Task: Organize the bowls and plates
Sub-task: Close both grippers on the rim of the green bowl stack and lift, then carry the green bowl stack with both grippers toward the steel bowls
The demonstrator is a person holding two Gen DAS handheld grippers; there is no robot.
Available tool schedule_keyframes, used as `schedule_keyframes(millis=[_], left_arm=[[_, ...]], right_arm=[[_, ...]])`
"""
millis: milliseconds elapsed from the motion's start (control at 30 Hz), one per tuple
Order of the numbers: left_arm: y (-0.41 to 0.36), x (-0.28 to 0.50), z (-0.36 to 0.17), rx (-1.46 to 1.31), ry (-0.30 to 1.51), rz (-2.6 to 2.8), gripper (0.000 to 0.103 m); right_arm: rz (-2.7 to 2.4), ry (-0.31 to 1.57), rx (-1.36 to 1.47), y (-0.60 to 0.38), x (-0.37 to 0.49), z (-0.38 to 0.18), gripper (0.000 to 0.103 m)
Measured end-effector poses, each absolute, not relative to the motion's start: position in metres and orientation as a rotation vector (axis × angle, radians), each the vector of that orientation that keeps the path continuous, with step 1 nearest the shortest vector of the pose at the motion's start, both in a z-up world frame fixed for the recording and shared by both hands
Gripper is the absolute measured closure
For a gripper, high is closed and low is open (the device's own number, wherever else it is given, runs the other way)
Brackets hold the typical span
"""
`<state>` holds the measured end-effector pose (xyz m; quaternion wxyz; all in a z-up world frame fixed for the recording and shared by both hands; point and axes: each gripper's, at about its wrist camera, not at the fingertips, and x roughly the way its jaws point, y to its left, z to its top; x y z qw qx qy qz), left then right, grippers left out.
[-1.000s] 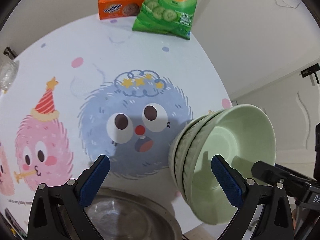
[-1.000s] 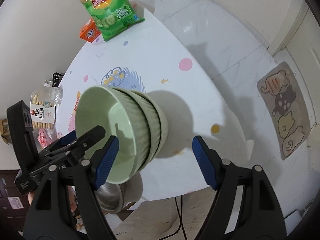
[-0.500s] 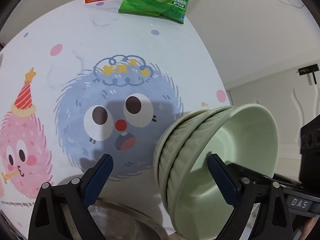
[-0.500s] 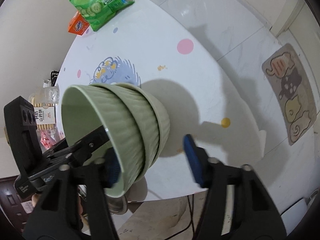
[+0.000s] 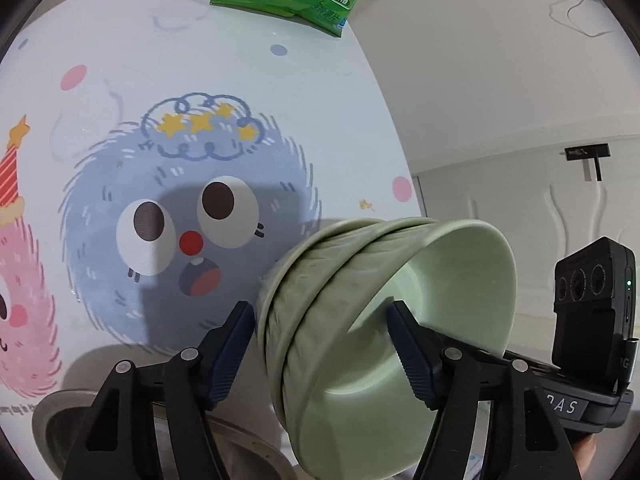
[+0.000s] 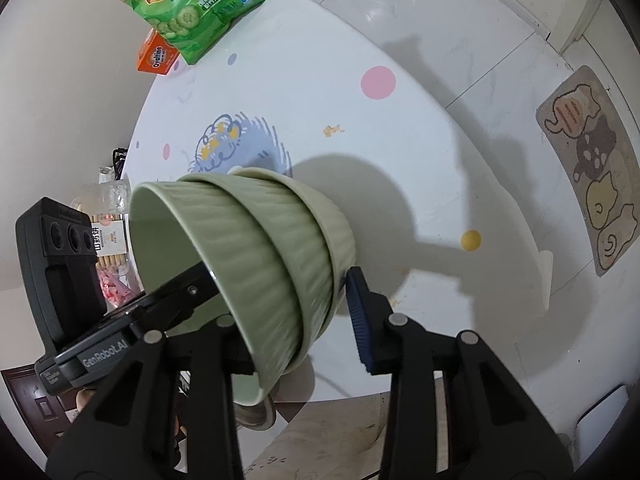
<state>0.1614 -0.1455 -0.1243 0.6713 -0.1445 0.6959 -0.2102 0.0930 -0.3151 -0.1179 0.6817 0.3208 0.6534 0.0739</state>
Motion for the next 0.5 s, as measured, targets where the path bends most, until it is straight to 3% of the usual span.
schedule_keyframes(millis=[500], left_arm=[[-0.1372,0.1622,-0.1188,-0.316,1.566,-0.487,0.036]], right_arm=[[0.149,1.477,0.663,-0.3078,0.0949,-0.1150,0.067]])
